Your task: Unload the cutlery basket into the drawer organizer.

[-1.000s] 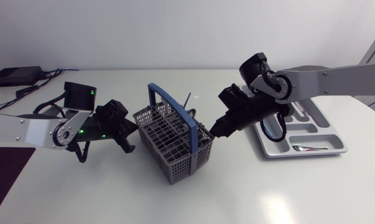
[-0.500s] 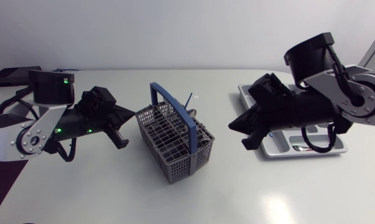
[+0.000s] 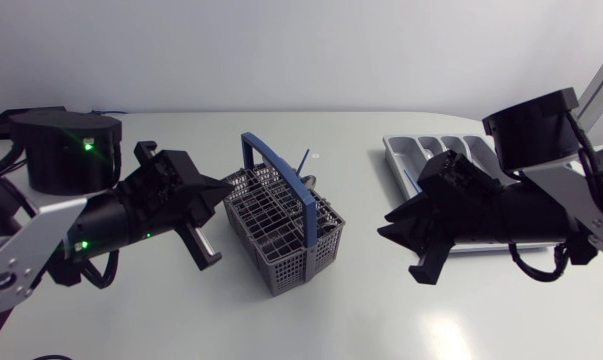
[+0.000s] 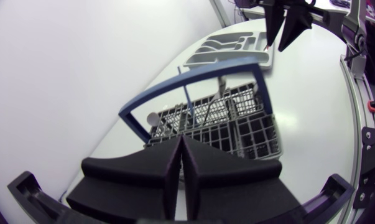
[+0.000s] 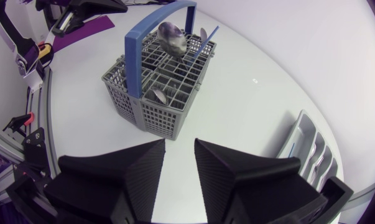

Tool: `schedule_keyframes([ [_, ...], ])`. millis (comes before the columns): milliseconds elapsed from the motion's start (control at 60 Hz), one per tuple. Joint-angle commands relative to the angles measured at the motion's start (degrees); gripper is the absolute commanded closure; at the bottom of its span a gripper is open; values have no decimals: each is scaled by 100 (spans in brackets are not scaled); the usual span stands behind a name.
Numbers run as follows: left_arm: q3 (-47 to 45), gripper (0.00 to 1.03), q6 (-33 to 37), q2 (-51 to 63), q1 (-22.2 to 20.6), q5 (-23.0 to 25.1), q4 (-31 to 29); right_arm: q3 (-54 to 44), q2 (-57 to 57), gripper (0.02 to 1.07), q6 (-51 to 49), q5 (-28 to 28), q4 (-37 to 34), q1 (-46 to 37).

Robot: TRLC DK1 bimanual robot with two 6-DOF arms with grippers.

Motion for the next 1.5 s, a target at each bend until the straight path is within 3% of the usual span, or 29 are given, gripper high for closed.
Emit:
schedule_keyframes([
  [0,103,100,204,-343,-653,-349,-264,-214,-160,63,-123,57,18,11],
  [150,683,99,222,-378,-1488,-912,-783,-372,-354,63,-185,57,-8,-42],
  [317,1246,85,222,-158,-2218,-1333,-1328,-548,-582,63,-264,39,-70,-156],
  [533,2010,74,345,685,-2666,-1606,-1943,-750,-820,63,-413,-110,-105,-464],
  [917,3039,55,529,2223,-2912,-1878,-2646,-1040,-1127,60,-589,-532,-219,-1106],
  [1483,4006,55,1004,3770,-2947,-2555,-3121,-1181,-1259,59,-783,-945,-254,-1554],
])
